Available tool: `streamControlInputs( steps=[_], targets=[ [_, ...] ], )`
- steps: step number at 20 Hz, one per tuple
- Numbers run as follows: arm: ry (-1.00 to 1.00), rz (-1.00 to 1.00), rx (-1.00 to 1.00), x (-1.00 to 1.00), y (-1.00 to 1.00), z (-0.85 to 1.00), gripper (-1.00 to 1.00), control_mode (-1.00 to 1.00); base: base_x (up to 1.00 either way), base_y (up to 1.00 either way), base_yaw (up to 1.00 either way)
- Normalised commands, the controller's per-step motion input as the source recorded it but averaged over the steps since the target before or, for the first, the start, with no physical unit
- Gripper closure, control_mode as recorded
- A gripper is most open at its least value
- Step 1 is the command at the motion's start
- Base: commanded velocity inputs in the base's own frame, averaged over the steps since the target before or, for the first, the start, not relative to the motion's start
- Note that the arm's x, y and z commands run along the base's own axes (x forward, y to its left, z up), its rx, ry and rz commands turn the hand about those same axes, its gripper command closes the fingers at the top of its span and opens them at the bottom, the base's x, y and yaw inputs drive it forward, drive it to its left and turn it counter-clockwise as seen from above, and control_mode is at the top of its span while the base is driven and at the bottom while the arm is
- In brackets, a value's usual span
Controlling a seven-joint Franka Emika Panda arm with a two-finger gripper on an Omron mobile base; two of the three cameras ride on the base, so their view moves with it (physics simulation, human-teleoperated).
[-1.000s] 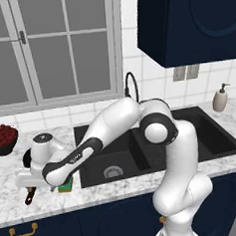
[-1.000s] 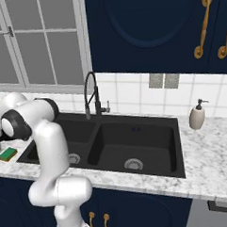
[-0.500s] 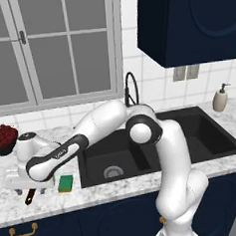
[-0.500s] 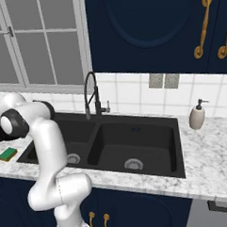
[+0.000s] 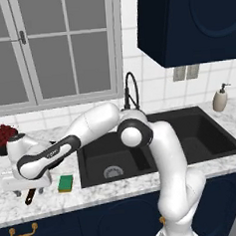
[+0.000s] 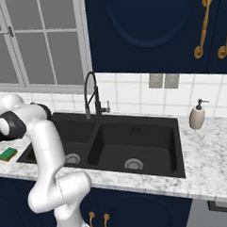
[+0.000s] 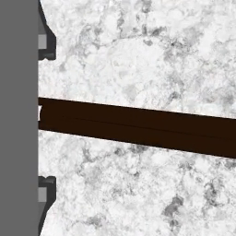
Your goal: Pick the pan and sponge and place them into the sink. Then turn on the water.
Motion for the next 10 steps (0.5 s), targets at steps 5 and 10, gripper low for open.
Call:
streamControlInputs(
  steps=[5,10],
  targets=[
    [0.0,0.0,-0.06,0.0,0.02,-0.21,-1.0,-1.0,0.0,0.0,0.0],
    [0.02,0.0,-0.01,0.0,0.0,-0.23,-1.0,-1.0,0.0,0.0,0.0]
  ],
)
